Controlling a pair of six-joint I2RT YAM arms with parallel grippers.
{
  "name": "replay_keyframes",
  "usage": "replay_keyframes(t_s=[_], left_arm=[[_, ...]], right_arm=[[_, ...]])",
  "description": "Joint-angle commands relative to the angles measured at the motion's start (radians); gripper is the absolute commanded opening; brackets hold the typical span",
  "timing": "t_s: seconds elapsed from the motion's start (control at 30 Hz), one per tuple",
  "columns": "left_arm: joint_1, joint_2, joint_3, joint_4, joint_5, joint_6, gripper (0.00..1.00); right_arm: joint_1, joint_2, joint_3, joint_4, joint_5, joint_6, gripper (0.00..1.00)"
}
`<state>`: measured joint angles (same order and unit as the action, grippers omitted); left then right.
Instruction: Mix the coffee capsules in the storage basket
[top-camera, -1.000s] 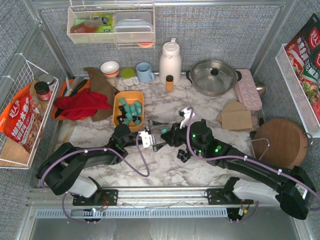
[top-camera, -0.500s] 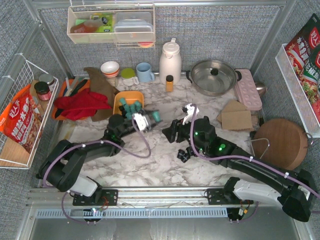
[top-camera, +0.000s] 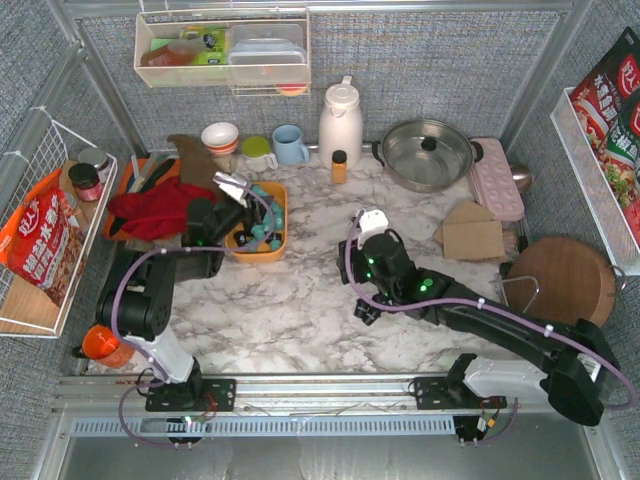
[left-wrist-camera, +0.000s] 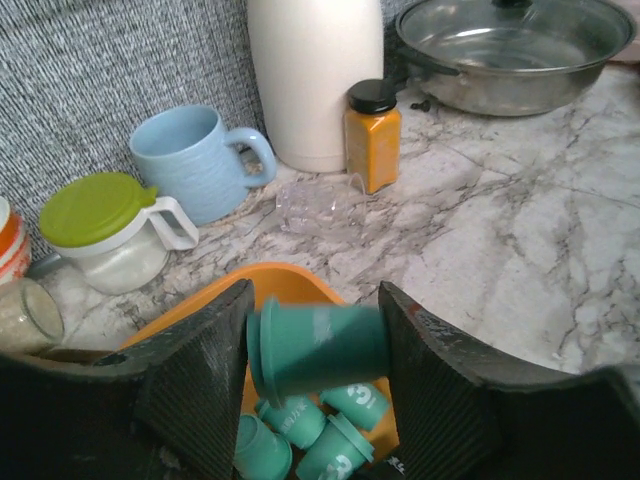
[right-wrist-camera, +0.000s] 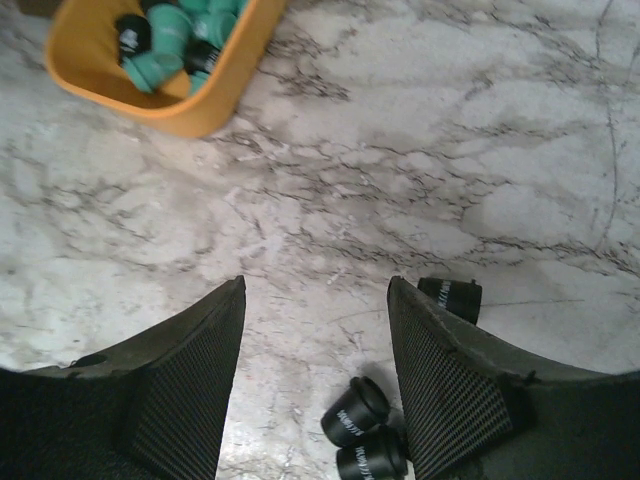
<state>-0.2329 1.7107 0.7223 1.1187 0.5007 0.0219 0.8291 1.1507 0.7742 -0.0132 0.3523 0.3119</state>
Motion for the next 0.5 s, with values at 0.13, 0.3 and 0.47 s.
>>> replay_keyframes(t_s=[0.13,0.3,0.47], left_arm=[[0.033,0.132,0.109,-0.062,-0.080,-0.063,0.73],[0.098,0.139,0.109,-0.057,-0.089,-0.094,0.85],[0.107,0.120,0.107,-0.018,-0.053,-0.175,0.98]], right_arm=[[-0.012,0.135,0.060,-0.110,0.115,-0.043,0.64],[-0.034,0.229,0.062,-0.119,0.143,-0.033,0.64],[-0.060,0.333,0.096,-0.183,0.168,0.026,0.65]])
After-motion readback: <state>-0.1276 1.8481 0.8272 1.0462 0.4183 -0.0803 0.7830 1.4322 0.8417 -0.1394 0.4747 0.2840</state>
